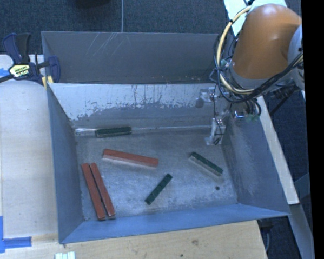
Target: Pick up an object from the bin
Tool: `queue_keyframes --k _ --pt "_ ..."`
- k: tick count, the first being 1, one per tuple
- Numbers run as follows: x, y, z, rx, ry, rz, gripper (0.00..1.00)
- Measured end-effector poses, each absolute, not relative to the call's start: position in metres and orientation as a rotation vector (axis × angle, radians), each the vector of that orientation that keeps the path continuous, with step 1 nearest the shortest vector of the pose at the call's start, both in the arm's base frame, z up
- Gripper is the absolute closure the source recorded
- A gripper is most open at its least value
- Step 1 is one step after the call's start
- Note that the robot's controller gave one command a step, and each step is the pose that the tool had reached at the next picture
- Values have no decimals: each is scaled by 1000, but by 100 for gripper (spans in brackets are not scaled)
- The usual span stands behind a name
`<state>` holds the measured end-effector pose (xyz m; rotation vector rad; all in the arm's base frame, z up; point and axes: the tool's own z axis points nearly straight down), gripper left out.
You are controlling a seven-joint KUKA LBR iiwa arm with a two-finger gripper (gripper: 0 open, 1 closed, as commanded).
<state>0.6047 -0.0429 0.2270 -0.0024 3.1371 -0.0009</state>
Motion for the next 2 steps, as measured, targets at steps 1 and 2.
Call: queue_keyframes --k 1,2 --pt "558 -61 123 -2 3148 2 0" --pt "600 -89 67 42 3139 -1 0"
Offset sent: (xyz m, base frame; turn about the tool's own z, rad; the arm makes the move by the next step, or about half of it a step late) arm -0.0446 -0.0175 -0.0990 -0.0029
